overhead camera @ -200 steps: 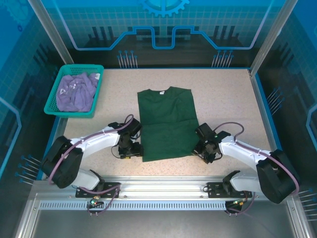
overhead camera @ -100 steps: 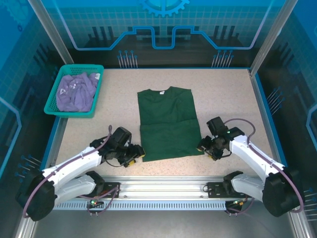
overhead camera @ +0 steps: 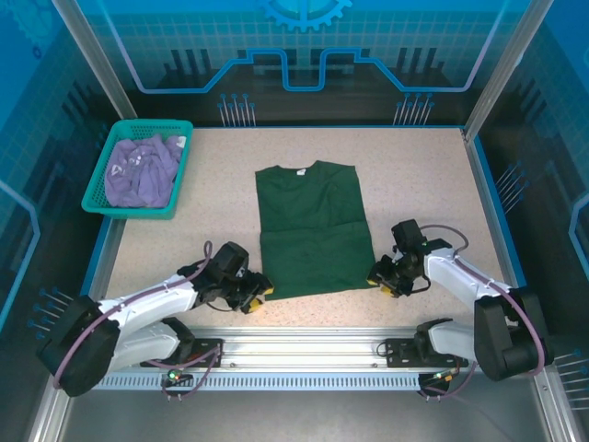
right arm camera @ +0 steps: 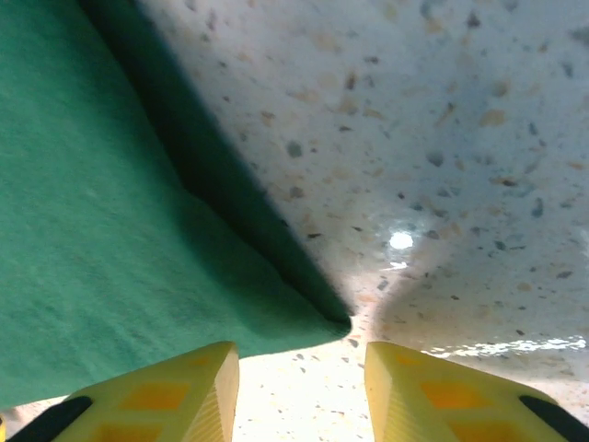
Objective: Fold and stack the t-shirts
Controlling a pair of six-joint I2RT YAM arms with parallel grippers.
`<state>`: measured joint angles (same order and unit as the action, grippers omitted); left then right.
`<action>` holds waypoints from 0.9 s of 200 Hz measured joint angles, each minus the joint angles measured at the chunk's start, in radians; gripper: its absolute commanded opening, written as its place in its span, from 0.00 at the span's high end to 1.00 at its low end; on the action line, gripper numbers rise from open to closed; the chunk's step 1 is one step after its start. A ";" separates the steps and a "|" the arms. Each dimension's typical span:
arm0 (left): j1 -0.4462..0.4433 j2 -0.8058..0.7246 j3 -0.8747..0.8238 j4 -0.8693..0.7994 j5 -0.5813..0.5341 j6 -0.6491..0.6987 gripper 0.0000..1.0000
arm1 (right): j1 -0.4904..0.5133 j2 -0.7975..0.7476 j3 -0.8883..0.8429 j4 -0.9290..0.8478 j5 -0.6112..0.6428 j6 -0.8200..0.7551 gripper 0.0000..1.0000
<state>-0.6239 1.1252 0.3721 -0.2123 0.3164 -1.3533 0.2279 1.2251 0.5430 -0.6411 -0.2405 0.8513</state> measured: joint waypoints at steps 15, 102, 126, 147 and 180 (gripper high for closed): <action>0.000 0.033 -0.014 0.029 0.016 -0.010 0.56 | 0.000 0.005 -0.005 0.007 -0.003 0.000 0.59; 0.011 0.138 0.056 -0.027 0.050 0.026 0.64 | -0.006 0.080 0.024 -0.009 0.010 -0.022 0.74; 0.012 0.179 0.093 -0.061 0.059 0.055 0.66 | -0.006 0.090 0.030 -0.015 0.015 -0.026 0.74; 0.012 0.200 0.117 -0.083 0.059 0.089 0.70 | -0.006 0.109 0.048 -0.031 0.015 -0.033 0.76; 0.007 0.254 0.171 -0.131 0.051 0.153 0.77 | -0.006 0.142 0.074 -0.050 0.016 -0.042 0.81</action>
<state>-0.6170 1.3788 0.5430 -0.3431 0.3679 -1.2003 0.2214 1.3666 0.6170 -0.6907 -0.2245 0.8097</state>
